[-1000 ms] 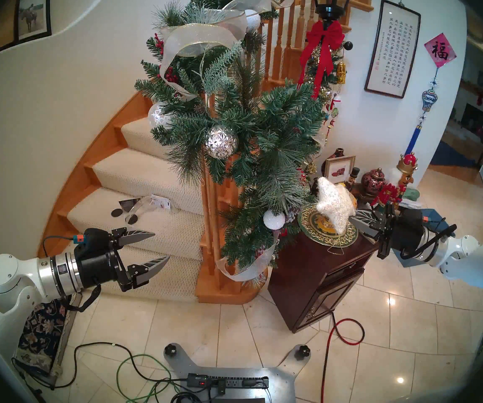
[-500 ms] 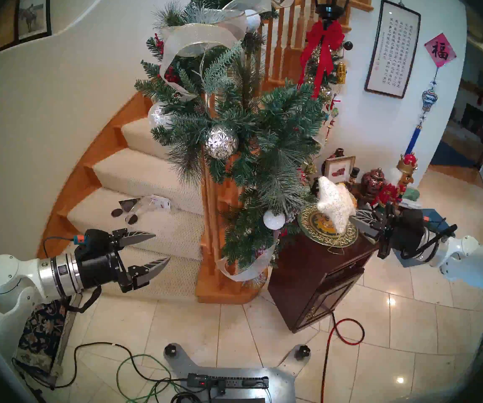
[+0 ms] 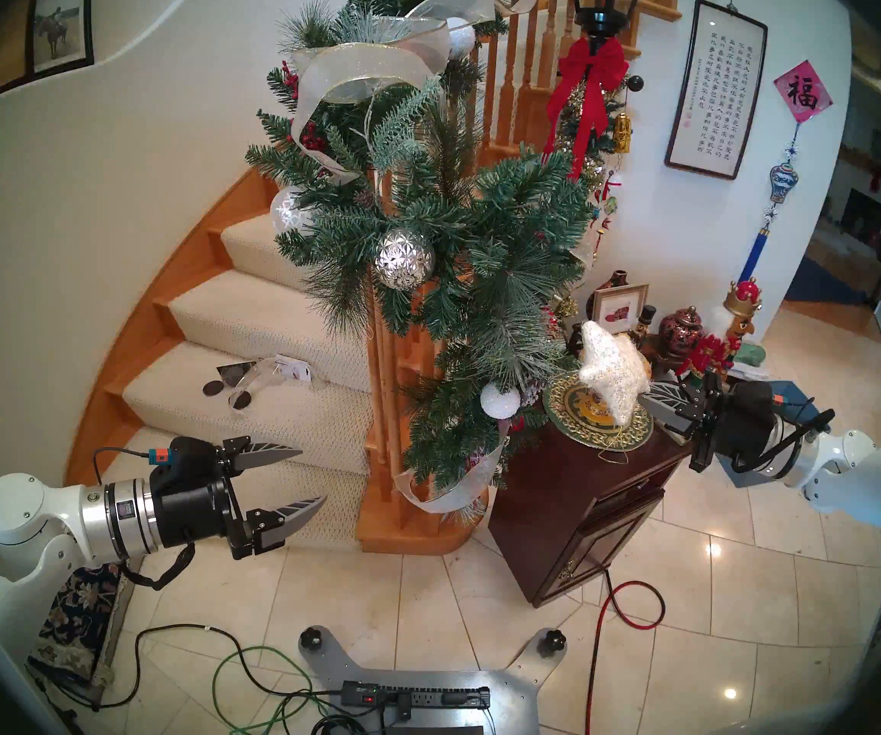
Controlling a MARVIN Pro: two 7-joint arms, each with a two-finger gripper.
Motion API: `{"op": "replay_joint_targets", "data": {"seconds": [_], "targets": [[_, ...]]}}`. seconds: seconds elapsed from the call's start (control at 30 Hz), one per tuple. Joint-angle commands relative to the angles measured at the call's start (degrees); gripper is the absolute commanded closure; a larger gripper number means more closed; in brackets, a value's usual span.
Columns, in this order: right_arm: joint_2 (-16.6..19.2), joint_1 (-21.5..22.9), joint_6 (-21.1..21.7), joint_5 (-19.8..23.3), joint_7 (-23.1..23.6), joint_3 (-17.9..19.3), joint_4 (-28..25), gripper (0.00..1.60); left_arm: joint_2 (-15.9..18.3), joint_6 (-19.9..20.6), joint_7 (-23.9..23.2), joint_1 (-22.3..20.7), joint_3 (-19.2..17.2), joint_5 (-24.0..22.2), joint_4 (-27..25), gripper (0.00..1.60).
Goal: Hang the ornament onto the Christmas-tree-style decoration
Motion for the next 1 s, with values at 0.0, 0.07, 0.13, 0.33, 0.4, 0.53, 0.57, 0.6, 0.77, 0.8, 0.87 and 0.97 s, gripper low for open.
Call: {"op": "replay_joint_targets", "data": {"seconds": [0.0,0.07,0.13,0.33,0.4,0.53,0.57,0.6,0.77,0.8,0.87,0.97], "targets": [[-0.2,2.5,-0.1,0.3,4.7,-0.5,0.0,1.60,1.7,0.3,-0.2,-1.1,0.1,0.4,-0.8,0.00],[-0.2,2.8,-0.1,0.3,4.7,-0.8,0.0,1.60,2.4,0.4,-0.1,-1.5,0.3,0.7,-0.9,0.00],[-0.2,3.3,-0.1,0.3,4.7,-1.3,0.0,1.60,3.2,0.5,0.1,-2.1,0.7,1.0,-1.0,0.00],[-0.2,4.2,-0.1,0.4,4.6,-2.4,-0.1,1.60,5.0,1.1,0.5,-3.7,2.0,2.1,-1.7,0.00],[-0.2,4.4,-0.1,0.4,4.6,-2.5,-0.2,1.60,5.3,1.3,0.6,-3.9,2.4,2.3,-1.9,0.00],[-0.2,5.0,-0.1,0.5,4.5,-3.2,-0.2,1.60,6.4,1.7,1.1,-4.9,3.8,3.3,-3.0,0.00],[-0.2,5.2,-0.1,0.5,4.5,-3.4,-0.2,1.60,6.7,1.8,1.3,-5.2,4.1,3.6,-3.3,0.00],[-0.2,5.4,-0.1,0.5,4.5,-3.6,-0.3,1.60,7.0,1.9,1.5,-5.5,4.5,3.8,-3.5,0.00],[-0.2,6.1,-0.1,0.5,4.4,-4.4,-0.3,1.60,8.3,2.8,2.9,-7.2,6.3,4.5,-4.4,0.00],[-0.2,6.3,-0.1,0.5,4.3,-4.6,-0.4,1.60,8.5,3.0,3.2,-7.6,6.7,4.7,-4.6,0.00],[-0.2,6.6,-0.1,0.5,4.3,-4.9,-0.4,1.60,9.0,3.4,3.7,-8.2,7.6,5.0,-4.8,0.00],[-0.2,7.1,-0.1,0.5,4.3,-5.4,-0.4,1.60,9.6,3.9,4.5,-9.2,9.0,5.6,-5.3,0.00]]}}
